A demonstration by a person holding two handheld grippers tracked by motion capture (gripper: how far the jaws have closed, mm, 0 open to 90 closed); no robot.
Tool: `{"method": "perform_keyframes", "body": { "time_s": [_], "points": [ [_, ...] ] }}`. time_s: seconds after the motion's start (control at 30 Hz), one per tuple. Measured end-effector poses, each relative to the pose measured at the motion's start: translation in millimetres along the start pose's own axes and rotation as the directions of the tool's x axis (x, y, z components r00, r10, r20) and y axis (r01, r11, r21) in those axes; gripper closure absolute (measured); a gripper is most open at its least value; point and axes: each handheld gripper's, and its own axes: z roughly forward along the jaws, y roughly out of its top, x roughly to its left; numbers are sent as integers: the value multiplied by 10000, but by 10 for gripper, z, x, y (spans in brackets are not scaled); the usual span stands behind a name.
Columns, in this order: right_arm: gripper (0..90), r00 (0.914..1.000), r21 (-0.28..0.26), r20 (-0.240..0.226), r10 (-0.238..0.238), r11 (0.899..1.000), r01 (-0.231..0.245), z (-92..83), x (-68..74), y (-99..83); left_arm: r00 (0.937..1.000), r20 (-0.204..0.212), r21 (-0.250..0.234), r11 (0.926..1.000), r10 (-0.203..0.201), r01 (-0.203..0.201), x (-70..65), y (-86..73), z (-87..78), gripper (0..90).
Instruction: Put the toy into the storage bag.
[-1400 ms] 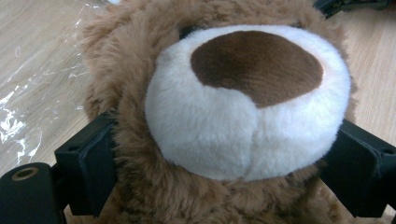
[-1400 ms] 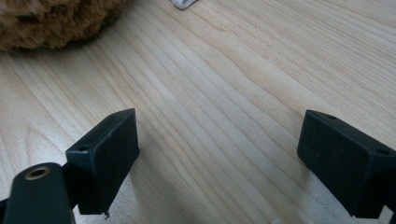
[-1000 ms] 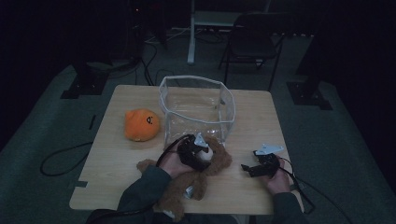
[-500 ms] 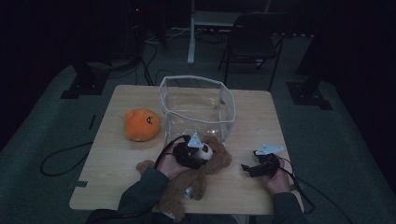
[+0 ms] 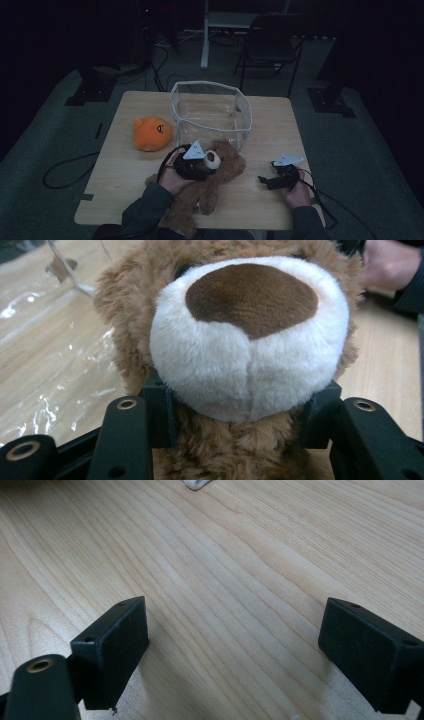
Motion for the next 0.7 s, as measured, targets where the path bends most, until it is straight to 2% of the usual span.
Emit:
{"method": "perform_keyframes", "body": {
  "time_s": [0.27, 0.7],
  "points": [
    [120, 10000, -3, -3, 8, 10000, -8, 0, 0, 0, 10000, -41, -670, 9977, -67, 64, -3, 22, -150, 475],
    [120, 10000, -4, 2, 0, 10000, 0, -1, 0, 1, 9996, -210, -1376, 9904, -170, 140, 31, 79, -388, 477]
  ]
}}
